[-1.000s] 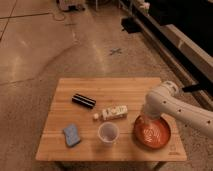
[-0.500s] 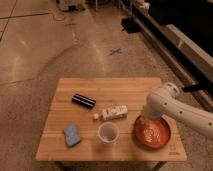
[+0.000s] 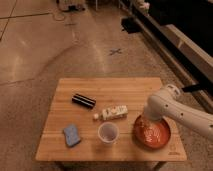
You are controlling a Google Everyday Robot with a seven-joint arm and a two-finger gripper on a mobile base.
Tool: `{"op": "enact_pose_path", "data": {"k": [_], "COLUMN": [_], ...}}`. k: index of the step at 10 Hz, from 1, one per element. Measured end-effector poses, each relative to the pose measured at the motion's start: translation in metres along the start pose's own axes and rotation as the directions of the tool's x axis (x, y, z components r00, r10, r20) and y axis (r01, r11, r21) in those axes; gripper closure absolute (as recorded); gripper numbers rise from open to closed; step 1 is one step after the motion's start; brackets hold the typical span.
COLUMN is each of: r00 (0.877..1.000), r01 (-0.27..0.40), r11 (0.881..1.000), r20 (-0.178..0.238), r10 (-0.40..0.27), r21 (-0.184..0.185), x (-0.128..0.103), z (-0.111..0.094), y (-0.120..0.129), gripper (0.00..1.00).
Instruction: Place the pepper in the ceramic bowl
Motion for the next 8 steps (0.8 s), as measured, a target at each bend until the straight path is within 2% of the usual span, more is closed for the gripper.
{"op": "enact_pose_path", "data": {"k": [4,5,7,8], "r00": [1.0,1.0,1.0,1.0], "r01": [-0.007,-0.007,-0.005,-0.007], "r11": [1.0,1.0,1.0,1.0], "r20": [-0.001,0.0,0.0,0.001], "r10": [0.007,0.007,0.005,0.007], "r21": [0.002,0.002,0.003,0.005], "x": [0.0007,0.0003,-0.0012,-0.0015], "z": [0.0016,0.0017,0.0024,0.0026], "y": [0.003,0.0031,0.003,0.0033], "gripper": [0.78,0.74,0.58,0.54]}}
